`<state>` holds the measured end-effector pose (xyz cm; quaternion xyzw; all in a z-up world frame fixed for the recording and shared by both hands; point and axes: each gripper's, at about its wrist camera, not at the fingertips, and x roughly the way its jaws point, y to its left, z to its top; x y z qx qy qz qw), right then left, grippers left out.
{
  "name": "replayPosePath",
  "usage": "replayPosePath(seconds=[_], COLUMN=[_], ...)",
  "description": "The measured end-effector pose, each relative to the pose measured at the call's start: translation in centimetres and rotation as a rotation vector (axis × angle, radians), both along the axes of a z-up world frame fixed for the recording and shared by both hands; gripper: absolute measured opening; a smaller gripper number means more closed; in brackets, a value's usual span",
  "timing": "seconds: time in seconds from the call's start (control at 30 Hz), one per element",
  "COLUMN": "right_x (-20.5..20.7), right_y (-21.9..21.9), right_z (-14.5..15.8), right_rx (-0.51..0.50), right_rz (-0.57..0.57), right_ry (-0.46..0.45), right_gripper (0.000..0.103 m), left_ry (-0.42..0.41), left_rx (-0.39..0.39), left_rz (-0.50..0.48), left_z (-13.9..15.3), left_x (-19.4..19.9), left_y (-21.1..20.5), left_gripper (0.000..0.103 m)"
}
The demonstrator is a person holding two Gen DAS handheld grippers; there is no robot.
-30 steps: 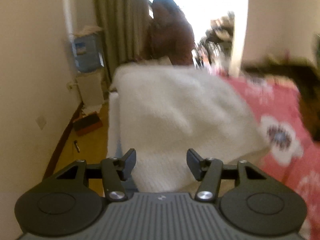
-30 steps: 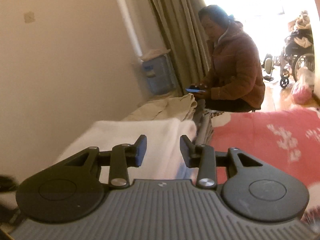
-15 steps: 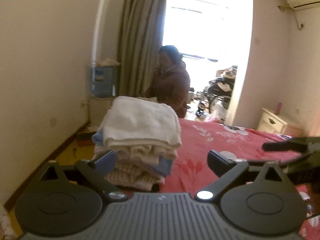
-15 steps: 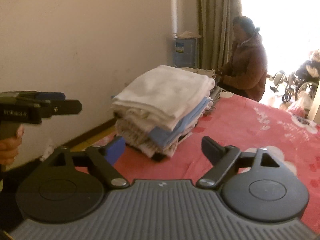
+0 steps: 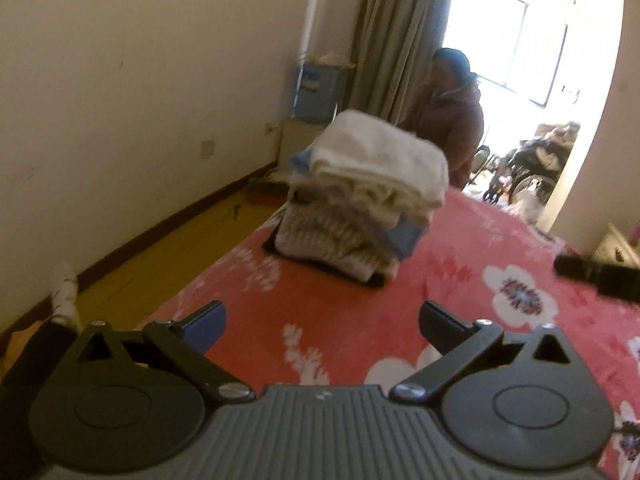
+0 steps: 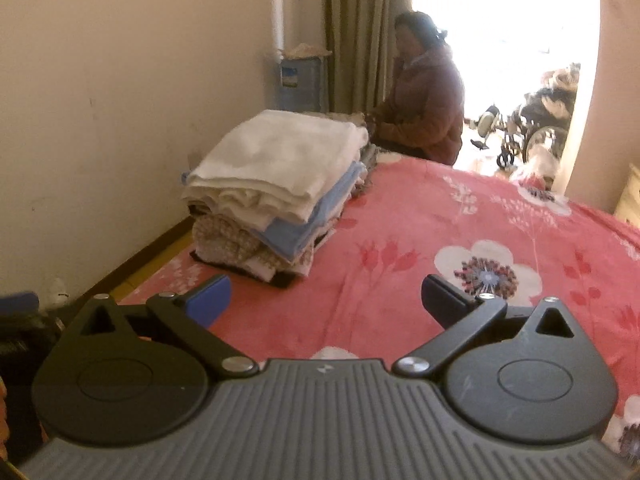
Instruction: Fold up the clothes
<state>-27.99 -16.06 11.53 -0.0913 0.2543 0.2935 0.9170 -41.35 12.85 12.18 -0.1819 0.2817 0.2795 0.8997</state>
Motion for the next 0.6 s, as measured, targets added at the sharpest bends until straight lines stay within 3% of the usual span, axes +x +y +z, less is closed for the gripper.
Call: replayPosePath(seconds=[0.1, 0.27, 0.37, 0.6], right_x=[-0.9, -1.9, -2.3, -2.1], right_y=[0.4, 1.0, 1.6, 2.2], right_z=[0.5, 0.8, 0.6, 0.1], right_rx=[-0.008, -0.019, -0.049, -0.084], right_rz=[0.021, 0.041, 0.041, 0.04], right_ry=[-0.039, -0.046, -0.049, -0.015], right_gripper=[0.102, 0.102, 0.102, 0.102], left_ry=[0.038, 0.06, 0.047, 0.106], left_rx=[0.005, 0.095, 0.053, 0.089], left_rz=[0.007, 0.055, 0.056, 0.095], left_z=[-0.4, -0.1, -0.2, -0.9], left_x=[0.0, 0.1, -0.2, -0.1], left_y=[-0.3, -0.5, -0.2, -0.7], left_gripper=[0.103, 0.103, 0.103, 0.103])
